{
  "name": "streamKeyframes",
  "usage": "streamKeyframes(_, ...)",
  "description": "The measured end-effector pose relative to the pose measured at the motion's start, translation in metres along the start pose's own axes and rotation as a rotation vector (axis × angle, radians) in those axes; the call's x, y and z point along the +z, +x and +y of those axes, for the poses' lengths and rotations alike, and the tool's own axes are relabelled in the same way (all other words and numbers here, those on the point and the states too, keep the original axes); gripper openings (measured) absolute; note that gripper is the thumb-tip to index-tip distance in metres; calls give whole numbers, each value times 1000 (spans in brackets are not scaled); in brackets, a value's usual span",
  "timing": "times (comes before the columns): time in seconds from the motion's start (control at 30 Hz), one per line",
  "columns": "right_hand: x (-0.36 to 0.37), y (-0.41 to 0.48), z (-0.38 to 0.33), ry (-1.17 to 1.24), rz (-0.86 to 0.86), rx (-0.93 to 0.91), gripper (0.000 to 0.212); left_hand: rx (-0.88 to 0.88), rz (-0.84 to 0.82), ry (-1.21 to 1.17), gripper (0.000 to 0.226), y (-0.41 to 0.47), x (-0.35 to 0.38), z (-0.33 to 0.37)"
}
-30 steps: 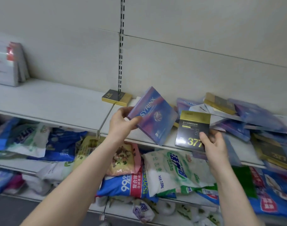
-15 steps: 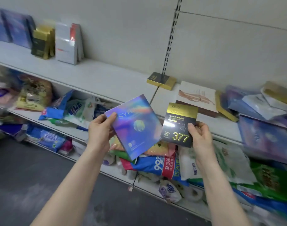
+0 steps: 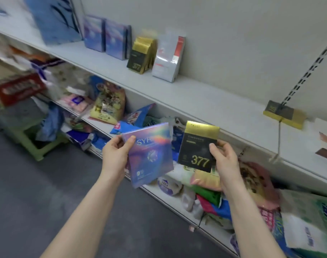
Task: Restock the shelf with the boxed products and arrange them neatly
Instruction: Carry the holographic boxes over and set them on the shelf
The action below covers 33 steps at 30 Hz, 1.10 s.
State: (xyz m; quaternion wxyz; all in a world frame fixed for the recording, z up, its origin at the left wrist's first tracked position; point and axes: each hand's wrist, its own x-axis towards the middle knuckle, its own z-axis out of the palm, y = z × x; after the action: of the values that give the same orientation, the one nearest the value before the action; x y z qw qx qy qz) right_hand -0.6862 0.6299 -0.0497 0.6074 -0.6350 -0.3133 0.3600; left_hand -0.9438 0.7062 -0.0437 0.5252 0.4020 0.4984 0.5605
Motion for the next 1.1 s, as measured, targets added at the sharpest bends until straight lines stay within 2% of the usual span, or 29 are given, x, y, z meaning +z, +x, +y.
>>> streamKeyframes(0.33,150,65,-41,-37,-178,-156,16,106,101,-28,4,117,-81,46)
streamKeyframes(0.43,181,96,-56,-35,-167,-209,29,102,104,-73,5,155,-88,55)
streamKeyframes(0.63,240,171,-81,-192,-147,-377,69,160,94,-99,7,244,-86,82)
streamKeyframes(0.83,296,252,-104,-389,-114,-461,62,199,98,-97,7,322,-74,103)
streamKeyframes(1.0,334,292,-110,-524,-137,-505,58,156,89,-111,6,365,-72,107)
streamKeyframes(1.1,356,310,-105,-617,-120,-494,59,125,48,-117,14,387,-73,105)
